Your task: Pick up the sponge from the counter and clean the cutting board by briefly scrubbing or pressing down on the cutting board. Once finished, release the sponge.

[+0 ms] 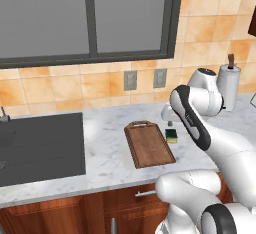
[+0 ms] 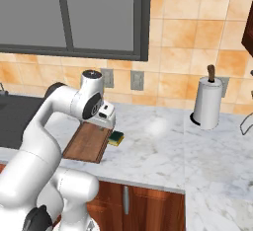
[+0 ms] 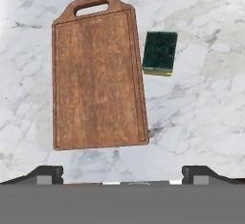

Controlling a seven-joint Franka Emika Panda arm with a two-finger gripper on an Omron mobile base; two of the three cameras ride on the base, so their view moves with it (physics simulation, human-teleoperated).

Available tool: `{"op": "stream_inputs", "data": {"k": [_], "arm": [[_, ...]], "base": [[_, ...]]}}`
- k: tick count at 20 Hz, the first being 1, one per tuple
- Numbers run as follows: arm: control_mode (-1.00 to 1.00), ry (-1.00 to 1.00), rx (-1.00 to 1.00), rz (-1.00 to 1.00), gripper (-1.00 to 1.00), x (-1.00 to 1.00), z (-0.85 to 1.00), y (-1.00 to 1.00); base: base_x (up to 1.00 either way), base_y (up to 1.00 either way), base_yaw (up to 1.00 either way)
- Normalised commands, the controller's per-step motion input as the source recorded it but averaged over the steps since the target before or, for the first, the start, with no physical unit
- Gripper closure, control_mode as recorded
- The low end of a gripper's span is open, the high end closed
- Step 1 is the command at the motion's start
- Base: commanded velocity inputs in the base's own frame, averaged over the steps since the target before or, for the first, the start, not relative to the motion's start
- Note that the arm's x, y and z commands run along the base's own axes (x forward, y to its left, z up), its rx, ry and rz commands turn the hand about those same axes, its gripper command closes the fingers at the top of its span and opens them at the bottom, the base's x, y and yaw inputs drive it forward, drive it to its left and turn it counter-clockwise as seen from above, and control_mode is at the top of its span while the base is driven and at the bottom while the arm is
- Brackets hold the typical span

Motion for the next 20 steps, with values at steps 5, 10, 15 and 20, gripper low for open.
{"op": "stream_inputs", "data": {"k": [5,10,15,20], "arm": [[-1.00,0.08,-0.03,0.00,-1.00,0.19,-0.20,-0.04],[-1.00,0.12,-0.01,-0.03,-1.00,0.42,-0.15,-0.01],[-1.00,0.07,0.00,-0.01,-1.00,0.33,-0.19,-0.15],[-1.00,0.09,0.00,-0.03,-1.00,0.23,-0.15,-0.23]], "base": [[0.00,0.00,0.00],[0.00,0.00,0.00],[0.00,0.00,0.00],[0.00,0.00,0.00]]}}
